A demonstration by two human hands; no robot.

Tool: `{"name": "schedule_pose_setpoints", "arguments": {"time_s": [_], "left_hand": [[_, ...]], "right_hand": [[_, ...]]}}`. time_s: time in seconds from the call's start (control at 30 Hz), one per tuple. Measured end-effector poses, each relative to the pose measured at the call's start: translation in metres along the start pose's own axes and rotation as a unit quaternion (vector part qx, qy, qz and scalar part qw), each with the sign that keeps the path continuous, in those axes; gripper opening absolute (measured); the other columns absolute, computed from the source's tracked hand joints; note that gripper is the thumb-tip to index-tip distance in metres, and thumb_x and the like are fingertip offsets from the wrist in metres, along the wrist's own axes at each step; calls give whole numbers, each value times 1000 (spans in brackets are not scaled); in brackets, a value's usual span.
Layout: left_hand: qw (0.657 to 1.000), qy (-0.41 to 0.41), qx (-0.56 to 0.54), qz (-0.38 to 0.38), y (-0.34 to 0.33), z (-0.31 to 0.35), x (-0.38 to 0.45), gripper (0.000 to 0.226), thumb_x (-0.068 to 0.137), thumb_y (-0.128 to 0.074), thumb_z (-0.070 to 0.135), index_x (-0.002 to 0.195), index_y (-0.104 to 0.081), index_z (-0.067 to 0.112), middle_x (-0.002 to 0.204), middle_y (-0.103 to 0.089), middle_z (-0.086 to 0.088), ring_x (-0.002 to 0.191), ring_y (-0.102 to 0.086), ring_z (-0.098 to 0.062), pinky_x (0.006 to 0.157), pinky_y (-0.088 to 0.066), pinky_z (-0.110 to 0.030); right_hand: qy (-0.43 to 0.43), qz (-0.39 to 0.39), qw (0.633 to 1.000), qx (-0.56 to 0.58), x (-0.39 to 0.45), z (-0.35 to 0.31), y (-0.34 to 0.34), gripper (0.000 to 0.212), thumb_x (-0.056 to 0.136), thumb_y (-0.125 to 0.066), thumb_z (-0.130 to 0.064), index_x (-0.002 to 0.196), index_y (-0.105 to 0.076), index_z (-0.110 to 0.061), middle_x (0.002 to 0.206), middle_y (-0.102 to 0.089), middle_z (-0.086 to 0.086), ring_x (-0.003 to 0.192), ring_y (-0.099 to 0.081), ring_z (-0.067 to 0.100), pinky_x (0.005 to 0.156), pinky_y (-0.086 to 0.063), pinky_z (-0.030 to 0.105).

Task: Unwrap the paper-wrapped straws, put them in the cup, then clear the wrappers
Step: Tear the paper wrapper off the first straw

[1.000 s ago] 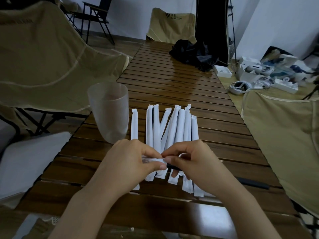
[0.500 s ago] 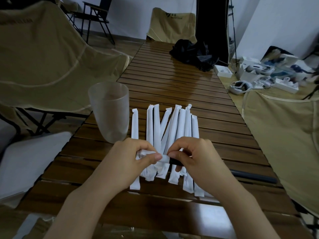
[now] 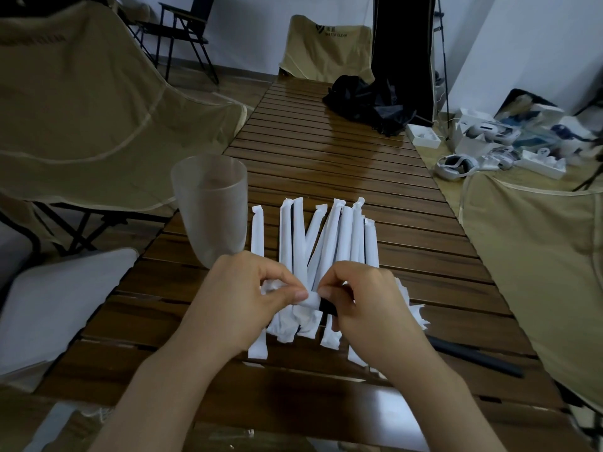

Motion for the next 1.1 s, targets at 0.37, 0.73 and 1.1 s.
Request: {"name": "schedule_pose_setpoints", "arguments": {"time_s": [0.37, 0.73, 1.1], "left_hand": [[999, 29, -44, -9, 1, -3, -2, 10, 77, -64, 48, 78, -70, 41, 71, -70, 17, 71, -64, 0, 60, -47, -8], [982, 113, -144, -35, -12, -13, -4, 25, 91, -60, 32, 76, -70, 14, 66, -72, -1, 64, -70, -12, 67, -59, -30], [977, 101, -183, -48, -13, -6, -3, 17, 79, -68, 32, 88, -72, 18, 64, -70, 16, 66, -68, 3, 54, -48, -6]], "right_hand": [[-28, -34, 999, 0, 8, -5, 4, 16, 98, -49, -13, 88, -57, -21, 74, -54, -8, 65, -52, 8, 53, -39, 11], [108, -17, 993, -48, 2, -33, 9, 17, 94, -51, -6, 100, -67, -5, 97, -65, 7, 89, -61, 22, 83, -49, 36], [62, -14, 995, -77, 6, -23, 4, 11, 93, -55, -6, 96, -63, -13, 87, -53, -6, 83, -59, 13, 77, -51, 25]]}}
Point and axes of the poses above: each hand's wrist, its own x-axis towards the middle knuckle, its own y-axis out of the back of the hand, z = x × y, the point moved 9 cm from there along x, towards the middle knuckle
